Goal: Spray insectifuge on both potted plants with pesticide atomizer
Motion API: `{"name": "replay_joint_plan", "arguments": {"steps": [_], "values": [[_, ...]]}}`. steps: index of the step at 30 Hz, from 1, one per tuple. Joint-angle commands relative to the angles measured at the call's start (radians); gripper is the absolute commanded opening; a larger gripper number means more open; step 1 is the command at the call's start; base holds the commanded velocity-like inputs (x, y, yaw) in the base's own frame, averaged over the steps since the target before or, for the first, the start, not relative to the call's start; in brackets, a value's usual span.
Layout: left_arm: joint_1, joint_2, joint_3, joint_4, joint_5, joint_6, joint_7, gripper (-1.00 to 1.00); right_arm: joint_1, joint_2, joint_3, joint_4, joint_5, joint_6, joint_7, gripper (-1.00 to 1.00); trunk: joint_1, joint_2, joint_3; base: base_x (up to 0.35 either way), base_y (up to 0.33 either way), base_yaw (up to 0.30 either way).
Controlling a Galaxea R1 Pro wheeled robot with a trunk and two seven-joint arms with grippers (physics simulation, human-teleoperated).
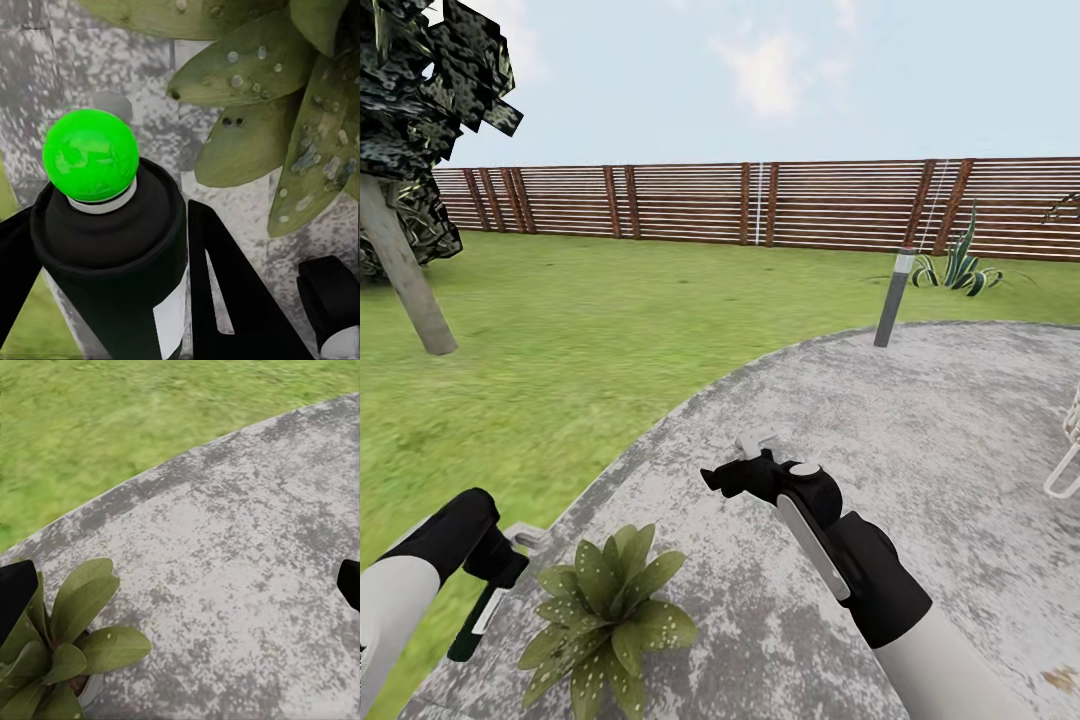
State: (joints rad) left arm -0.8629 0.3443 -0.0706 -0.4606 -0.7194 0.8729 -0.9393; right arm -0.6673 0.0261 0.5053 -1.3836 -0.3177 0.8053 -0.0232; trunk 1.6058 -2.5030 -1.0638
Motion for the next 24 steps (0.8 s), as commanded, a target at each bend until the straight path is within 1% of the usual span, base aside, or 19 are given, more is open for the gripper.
{"name": "replay_joint_plan", "arguments": {"steps": [1, 7, 9, 10, 11, 12, 13, 14, 15, 16, 17, 18, 19, 20, 21, 22, 23, 24], "values": [[0.000, -0.002, -0.001, 0.018, 0.000, -0.001, 0.001, -1.00, 0.000, 0.000, 0.000, 0.000, 0.000, 0.000, 0.000, 1.00, 0.000, 0.000, 0.000, 0.000, 0.000, 0.000], [-0.001, -0.007, -0.003, 0.068, -0.001, -0.003, 0.002, -1.00, 0.000, 0.000, -0.001, 0.000, 0.000, 0.000, 0.000, 1.00, 0.000, 0.000, 0.000, 0.000, 0.000, 0.000], [-0.001, 0.000, -0.001, 0.055, 0.006, -0.010, -0.006, -1.00, 0.000, 0.000, -0.001, 0.001, 0.000, 0.001, 0.000, 1.00, 0.000, 0.000, 0.000, 0.000, 0.000, 0.000], [0.002, 0.008, 0.002, 0.007, 0.011, -0.014, -0.020, -1.00, 0.000, 0.000, -0.001, 0.003, -0.001, 0.002, -0.002, 1.00, 0.000, 0.000, 0.000, 0.000, 0.000, 0.000], [0.014, 0.033, 0.003, -0.058, 0.013, -0.016, -0.055, -1.00, 0.000, 0.000, -0.001, 0.005, -0.001, 0.000, -0.005, 1.00, 0.000, 0.000, 0.000, 0.000, 0.000, 0.000], [0.036, 0.057, 0.005, -0.119, 0.015, -0.016, -0.096, -1.00, 0.000, 0.000, -0.001, 0.006, -0.002, -0.002, -0.006, 1.00, 0.000, 0.000, 0.000, 0.000, 0.000, 0.000], [0.075, 0.074, 0.014, -0.203, 0.014, -0.013, -0.134, -1.00, 0.000, 0.000, -0.001, 0.007, -0.003, -0.003, -0.007, 1.00, 0.000, 0.000, 0.000, 0.000, 0.000, 0.000], [0.167, 0.085, 0.059, -0.364, 0.012, -0.006, -0.161, -1.00, 0.000, 0.000, -0.001, 0.007, -0.003, -0.004, -0.007, 1.00, 0.000, 0.000, 0.000, 0.000, 0.000, 0.000], [0.233, 0.086, 0.109, -0.478, 0.011, 0.001, -0.172, -1.00, 0.000, 0.000, -0.001, 0.008, -0.003, -0.004, -0.007, 1.00, 0.000, 0.000, 0.000, 0.000, 0.000, 0.000], [0.341, 0.080, 0.170, -0.660, 0.011, 0.029, -0.182, -1.00, 0.000, 0.000, -0.001, 0.008, -0.003, -0.004, -0.007, 1.00, 0.000, 0.000, 0.000, 0.000, 0.000, 0.000], [0.451, 0.074, 0.198, -0.843, 0.011, 0.084, -0.200, -1.00, 0.000, 0.000, -0.001, 0.008, -0.003, -0.004, -0.007, 1.00, 0.000, 0.000, 0.000, 0.000, 0.000, 0.000], [0.546, 0.065, 0.210, -1.005, 0.015, 0.142, -0.220, -1.00, 0.000, 0.000, -0.001, 0.008, -0.003, -0.005, -0.007, 1.00, 0.000, 0.000, 0.000, 0.000, 0.000, 0.000], [0.591, 0.042, 0.214, -1.075, 0.023, 0.171, -0.227, -1.00, 0.000, 0.000, -0.001, 0.009, -0.004, -0.005, -0.008, 1.00, 0.000, 0.000, 0.000, 0.000, 0.000, 0.000], [0.622, 0.007, 0.222, -1.109, 0.027, 0.174, -0.224, -1.00, 0.000, 0.000, -0.001, 0.009, -0.004, -0.005, -0.009, 1.00, 0.000, 0.000, 0.000, 0.000, 0.000, 0.000], [0.654, -0.036, 0.267, -1.129, 0.031, 0.174, -0.210, -1.00, 0.000, 0.000, -0.001, 0.009, -0.004, -0.005, -0.010, 1.00, 0.000, 0.000, 0.000, 0.000, 0.000, 0.000], [0.665, -0.061, 0.332, -1.137, 0.032, 0.174, -0.200, -1.00, 0.000, 0.001, -0.001, 0.012, -0.004, -0.005, -0.011, 1.00, 0.000, 0.000, 0.000, 0.000, 0.000, 0.000], [0.672, -0.085, 0.412, -1.140, 0.033, 0.174, -0.195, -1.00, 0.000, 0.003, -0.001, 0.018, -0.004, -0.005, -0.012, 1.00, 0.000, 0.000, 0.000, 0.000, 0.000, 0.000], [0.676, -0.098, 0.465, -1.140, 0.034, 0.174, -0.195, -1.00, 0.000, 0.004, -0.001, 0.021, -0.003, -0.005, -0.012, 1.00, 0.000, 0.000, 0.000, -0.027, -0.014, 0.000]]}}
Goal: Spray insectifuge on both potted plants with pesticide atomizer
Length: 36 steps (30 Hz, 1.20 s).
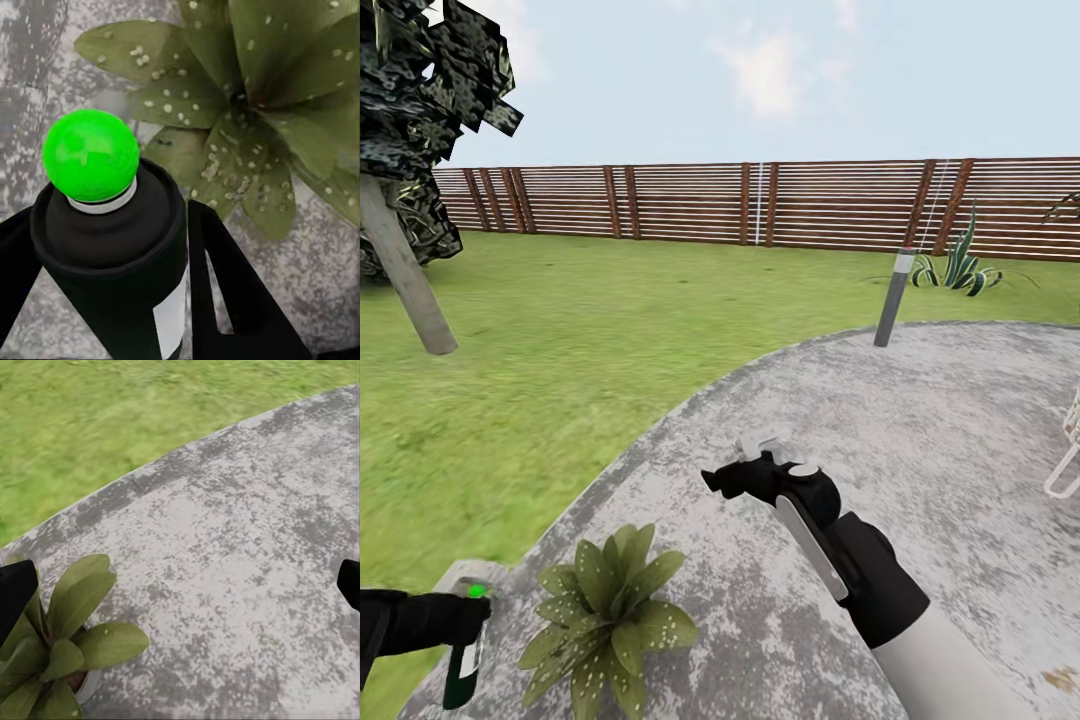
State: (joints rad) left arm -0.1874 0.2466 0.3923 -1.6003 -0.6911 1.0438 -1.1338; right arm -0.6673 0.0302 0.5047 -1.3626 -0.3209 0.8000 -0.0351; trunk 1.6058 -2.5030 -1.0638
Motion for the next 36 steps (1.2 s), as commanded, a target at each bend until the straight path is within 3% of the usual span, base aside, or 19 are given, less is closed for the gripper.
{"name": "replay_joint_plan", "arguments": {"steps": [1, 11, 12, 16, 19, 23, 24, 25, 28, 29, 30, 32, 34, 36], "values": [[0.001, -0.006, 0.014, 0.001, 0.005, 0.003, 0.005, -1.00, 0.000, 0.001, 0.000, 0.001, 0.000, 0.000, 0.000, 1.00, 0.000, 0.000, 0.000, -0.130, -0.104, 0.000], [0.002, -0.027, 0.022, 0.000, 0.001, 0.000, 0.008, -1.00, 0.000, 0.008, -0.006, 0.104, 0.004, -0.011, 0.000, 1.00, 0.000, 0.000, 0.000, -0.243, -0.229, 0.000], [0.002, -0.044, 0.020, 0.000, -0.001, 0.001, 0.010, -1.00, 0.000, 0.008, -0.006, 0.103, 0.004, -0.015, 0.000, 1.00, 0.000, 0.000, 0.000, -0.254, -0.267, 0.000], [0.007, -0.169, -0.009, -0.003, -0.004, -0.019, 0.109, -1.00, 0.000, 0.008, -0.004, 0.115, 0.002, -0.020, -0.001, 1.00, 0.000, 0.000, 0.000, -0.251, -0.273, 0.000], [0.042, -0.256, -0.007, -0.006, -0.003, -0.137, 0.130, -1.00, -0.001, 0.008, -0.004, 0.127, 0.002, -0.022, -0.002, 1.00, 0.000, 0.000, 0.000, -0.251, -0.265, 0.000], [0.077, -0.299, -0.007, -0.006, 0.005, -0.195, 0.148, -1.00, -0.002, 0.008, -0.004, 0.146, 0.001, -0.023, -0.002, 1.00, 0.000, 0.000, 0.000, -0.249, -0.239, 0.000], [0.079, -0.372, -0.010, -0.003, 0.011, -0.228, 0.205, -1.00, -0.002, 0.008, -0.005, 0.159, 0.004, -0.041, -0.001, 1.00, 0.000, 0.000, 0.000, -0.053, -0.045, 0.000], [0.080, -0.387, -0.017, 0.002, 0.035, -0.235, 0.250, -1.00, -0.002, 0.008, -0.006, 0.150, 0.004, -0.047, -0.001, 1.00, 0.000, 0.000, 0.000, -0.027, -0.023, 0.000], [0.103, -0.400, -0.132, 0.023, 0.392, -0.339, 0.616, -1.00, -0.002, 0.000, -0.016, 0.112, 0.003, -0.047, 0.001, 1.00, 0.000, 0.000, 0.000, -0.007, -0.006, 0.000], [0.108, -0.400, -0.228, 0.064, 0.507, -0.374, 0.782, -1.00, -0.002, -0.001, -0.035, 0.107, 0.004, -0.047, 0.001, 1.00, 0.000, 0.000, 0.000, -0.001, -0.001, 0.000], [0.109, -0.400, -0.322, 0.092, 0.573, -0.394, 0.902, -1.00, -0.002, -0.001, -0.048, 0.104, 0.004, -0.044, 0.001, 1.00, 0.000, 0.000, 0.000, 0.000, 0.000, 0.000], [0.110, -0.397, -0.511, 0.133, 0.752, -0.469, 1.276, -1.00, -0.002, -0.004, -0.062, 0.101, 0.005, -0.039, 0.001, 1.00, 0.000, 0.000, 0.000, 0.000, 0.000, 0.000], [0.110, -0.398, -0.643, 0.202, 0.871, -0.515, 1.460, -1.00, -0.002, -0.005, -0.083, 0.091, 0.005, -0.033, 0.001, 1.00, 0.000, 0.000, 0.000, 0.000, 0.000, 0.000], [0.108, -0.400, -0.675, 0.216, 0.961, -0.524, 1.500, -1.00, -0.002, -0.005, -0.094, 0.089, 0.005, -0.025, 0.001, 1.00, 0.000, 0.000, 0.000, 0.000, 0.000, 0.000]]}}
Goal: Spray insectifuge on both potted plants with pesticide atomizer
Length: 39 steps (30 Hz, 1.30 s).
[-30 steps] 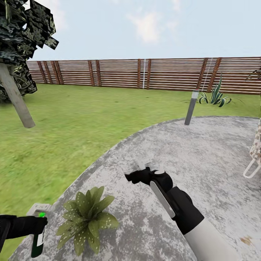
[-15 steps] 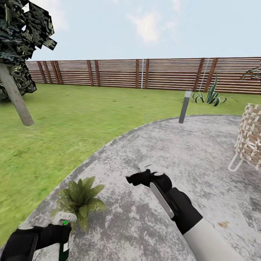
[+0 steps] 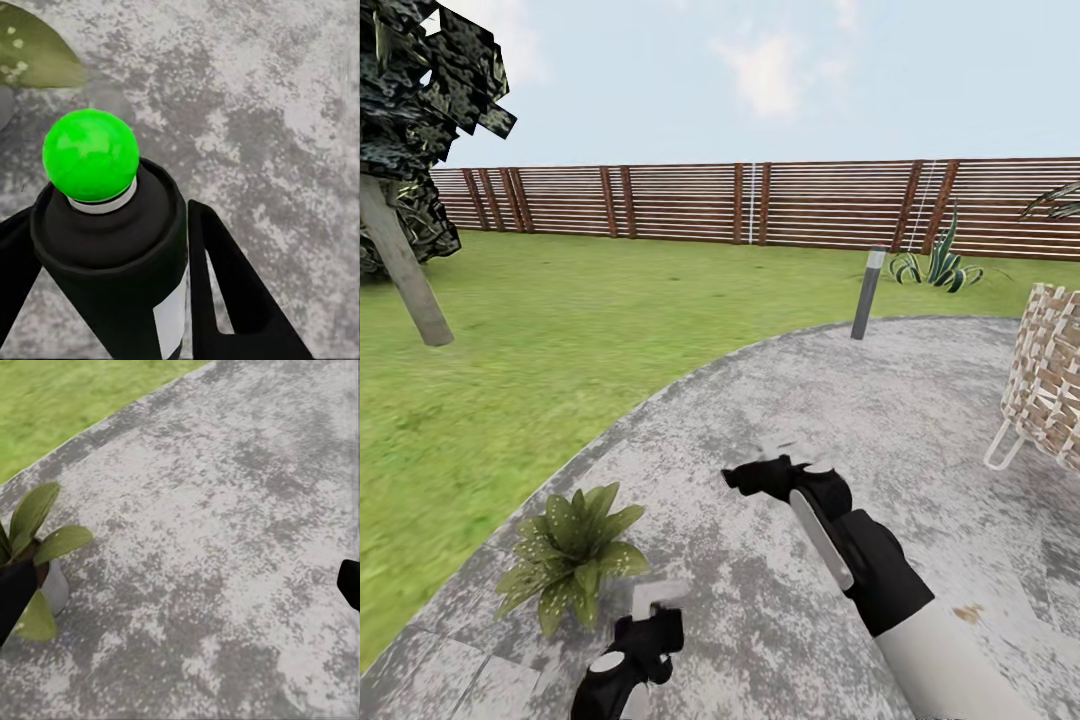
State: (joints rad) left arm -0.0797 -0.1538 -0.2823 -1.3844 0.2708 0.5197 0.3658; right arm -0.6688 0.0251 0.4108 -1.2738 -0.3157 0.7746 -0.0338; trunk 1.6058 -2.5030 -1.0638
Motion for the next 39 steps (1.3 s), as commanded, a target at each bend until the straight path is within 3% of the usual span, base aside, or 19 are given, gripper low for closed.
{"name": "replay_joint_plan", "arguments": {"steps": [1, 2, 3, 4, 6, 7, 8, 10, 12, 15, 16, 18, 21, 23, 25, 32, 34, 39], "values": [[-0.006, -0.001, -0.007, 0.003, 0.086, -0.014, 0.011, -1.00, 0.000, 0.000, -0.007, -0.001, 0.000, 0.002, 0.000, 1.00, 0.000, 0.000, 0.000, 0.000, 0.000, 0.000], [-0.009, 0.000, -0.008, 0.008, 0.161, -0.057, 0.031, -1.00, 0.000, 0.000, -0.021, -0.001, 0.000, 0.004, 0.000, 1.00, 0.000, 0.000, 0.000, 0.000, 0.000, 0.000], [-0.011, -0.001, -0.010, 0.018, 0.244, -0.168, 0.118, -1.00, 0.000, 0.000, -0.038, -0.003, 0.001, 0.005, 0.000, 1.00, 0.000, 0.000, 0.000, 0.000, 0.000, 0.000], [-0.013, -0.003, -0.024, 0.031, 0.300, -0.265, 0.216, -1.00, 0.000, 0.000, -0.042, -0.006, 0.001, 0.005, 0.000, 1.00, 0.000, 0.000, 0.000, 0.000, 0.000, 0.000], [-0.026, -0.003, -0.055, 0.091, 0.389, -0.387, 0.297, -1.00, 0.000, -0.001, -0.044, -0.046, 0.001, 0.021, 0.000, 1.00, 0.000, 0.000, 0.000, 0.000, 0.000, 0.000], [-0.036, -0.003, -0.061, 0.126, 0.407, -0.431, 0.310, -1.00, 0.000, -0.003, -0.043, -0.075, 0.001, 0.046, -0.004, 1.00, 0.000, 0.000, 0.000, 0.000, 0.000, 0.000], [-0.045, -0.003, -0.072, 0.167, 0.419, -0.539, 0.327, -1.00, 0.000, 0.001, -0.040, -0.106, 0.001, 0.090, -0.081, 1.00, 0.000, 0.000, 0.000, 0.000, 0.000, 0.000], [-0.049, -0.003, -0.136, 0.176, 0.420, -0.586, 0.333, -1.00, 0.000, 0.005, -0.034, -0.114, -0.002, 0.099, -0.193, 1.00, 0.000, 0.000, 0.000, 0.000, -0.022, 0.008], [-0.051, -0.003, -0.185, 0.172, 0.419, -0.595, 0.334, -1.00, 0.000, 0.005, -0.030, -0.116, -0.006, 0.101, -0.219, 1.00, 0.000, 0.000, 0.000, 0.082, -0.222, 0.130], [-0.052, -0.003, -0.200, 0.157, 0.413, -0.598, 0.358, -1.00, 0.000, 0.006, -0.025, -0.117, -0.009, 0.099, -0.224, 1.00, 0.000, 0.000, 0.000, 0.152, -0.289, 0.159], [-0.053, -0.003, -0.201, 0.141, 0.394, -0.598, 0.385, -1.00, 0.000, 0.006, -0.024, -0.117, -0.009, 0.098, -0.224, 1.00, 0.000, 0.000, 0.000, 0.181, -0.289, 0.040], [-0.067, -0.004, -0.202, 0.119, 0.310, -0.599, 0.467, -1.00, 0.000, 0.007, -0.018, -0.118, -0.009, 0.098, -0.224, 1.00, 0.000, 0.000, 0.000, 0.187, -0.286, 0.012], [-0.094, -0.006, -0.202, 0.162, 0.286, -0.624, 0.512, -1.00, 0.000, 0.006, 0.002, -0.119, -0.009, 0.097, -0.224, 1.00, 0.000, 0.000, 0.000, 0.211, -0.273, 0.002], [-0.097, -0.006, -0.202, 0.184, 0.298, -0.642, 0.532, -1.00, 0.000, 0.006, 0.006, -0.120, -0.009, 0.097, -0.224, 1.00, 0.000, 0.000, 0.000, 0.222, -0.265, 0.000], [-0.099, -0.005, -0.202, 0.191, 0.333, -0.644, 0.534, -1.00, 0.000, 0.006, 0.012, -0.120, -0.009, 0.097, -0.224, 1.00, 0.000, 0.000, 0.000, 0.238, -0.248, 0.000], [-0.099, -0.001, -0.191, 0.204, 0.383, -0.679, 0.536, -1.00, 0.000, 0.007, 0.017, -0.121, -0.009, 0.094, -0.225, 1.00, 0.000, 0.000, 0.000, 0.288, -0.165, 0.019], [-0.099, 0.000, -0.190, 0.207, 0.389, -0.714, 0.549, -1.00, 0.000, 0.007, 0.017, -0.120, -0.009, 0.094, -0.225, 1.00, 0.000, 0.000, 0.000, 0.305, -0.131, 0.194], [-0.099, 0.000, -0.192, 0.238, 0.389, -0.728, 0.579, -1.00, 0.000, 0.007, 0.017, -0.121, -0.009, 0.094, -0.225, 1.00, 0.000, 0.000, 0.000, 0.302, -0.168, 0.225]]}}
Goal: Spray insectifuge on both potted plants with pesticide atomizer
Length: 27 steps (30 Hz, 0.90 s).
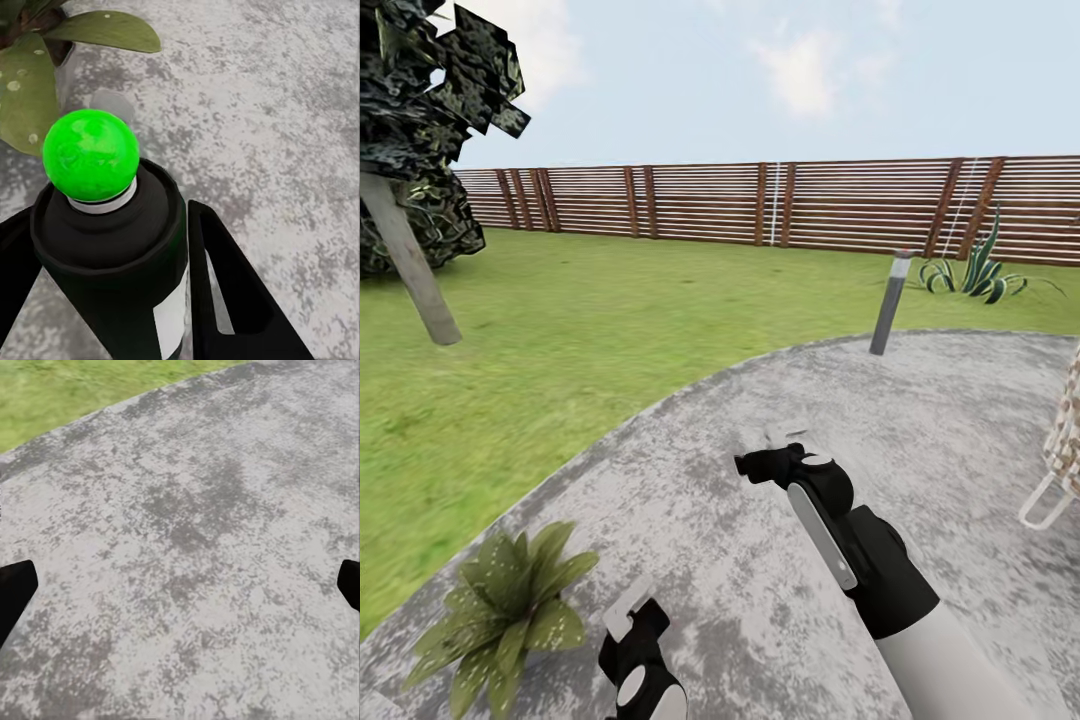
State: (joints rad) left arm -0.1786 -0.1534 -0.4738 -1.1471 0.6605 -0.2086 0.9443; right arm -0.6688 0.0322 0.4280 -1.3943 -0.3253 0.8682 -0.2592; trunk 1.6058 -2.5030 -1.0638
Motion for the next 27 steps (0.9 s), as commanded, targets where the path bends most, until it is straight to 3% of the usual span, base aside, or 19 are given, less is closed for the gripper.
{"name": "replay_joint_plan", "arguments": {"steps": [1, 6, 7, 9, 11, 20, 23, 27], "values": [[0.000, 0.000, 0.000, 0.004, -0.001, 0.000, 0.000, -1.00, 0.000, 0.000, 0.000, 0.000, 0.000, 0.000, 0.000, 1.00, 0.000, 0.000, 0.000, 0.293, -0.196, 0.228], [0.000, 0.000, 0.002, 0.020, -0.002, -0.001, 0.001, -1.00, 0.000, 0.000, 0.000, 0.000, 0.000, -0.001, 0.000, 1.00, 0.000, 0.000, 0.000, 0.289, -0.205, 0.229], [0.000, 0.001, 0.014, 0.024, -0.002, -0.010, 0.001, -1.00, 0.000, 0.000, 0.000, 0.000, 0.000, -0.001, 0.000, 1.00, 0.000, 0.000, 0.000, 0.288, -0.206, 0.230], [0.000, 0.002, 0.085, 0.044, 0.002, -0.026, 0.001, -1.00, 0.000, -0.001, 0.000, 0.001, 0.000, -0.001, 0.000, 1.00, 0.000, 0.000, 0.000, 0.288, -0.193, 0.230], [0.000, 0.002, 0.106, 0.050, 0.002, -0.027, 0.001, -1.00, 0.000, 0.000, 0.000, 0.001, 0.000, -0.002, 0.000, 1.00, 0.000, 0.000, 0.000, 0.288, -0.182, 0.230], [0.000, 0.003, 0.115, 0.065, 0.004, -0.029, 0.002, -1.00, 0.000, -0.001, -0.002, 0.001, 0.000, -0.002, 0.000, 1.00, 0.000, 0.000, 0.000, 0.288, -0.175, 0.230], [0.000, 0.003, 0.162, 0.078, 0.004, -0.029, 0.000, -1.00, 0.000, -0.001, -0.002, 0.001, 0.000, -0.002, 0.000, 1.00, 0.000, 0.000, 0.000, 0.293, -0.149, 0.231], [0.001, 0.003, 0.173, 0.081, 0.004, -0.028, -0.001, -1.00, 0.000, 0.000, -0.002, 0.001, 0.000, -0.002, 0.000, 1.00, 0.000, 0.000, 0.000, 0.308, -0.098, 0.230]]}}
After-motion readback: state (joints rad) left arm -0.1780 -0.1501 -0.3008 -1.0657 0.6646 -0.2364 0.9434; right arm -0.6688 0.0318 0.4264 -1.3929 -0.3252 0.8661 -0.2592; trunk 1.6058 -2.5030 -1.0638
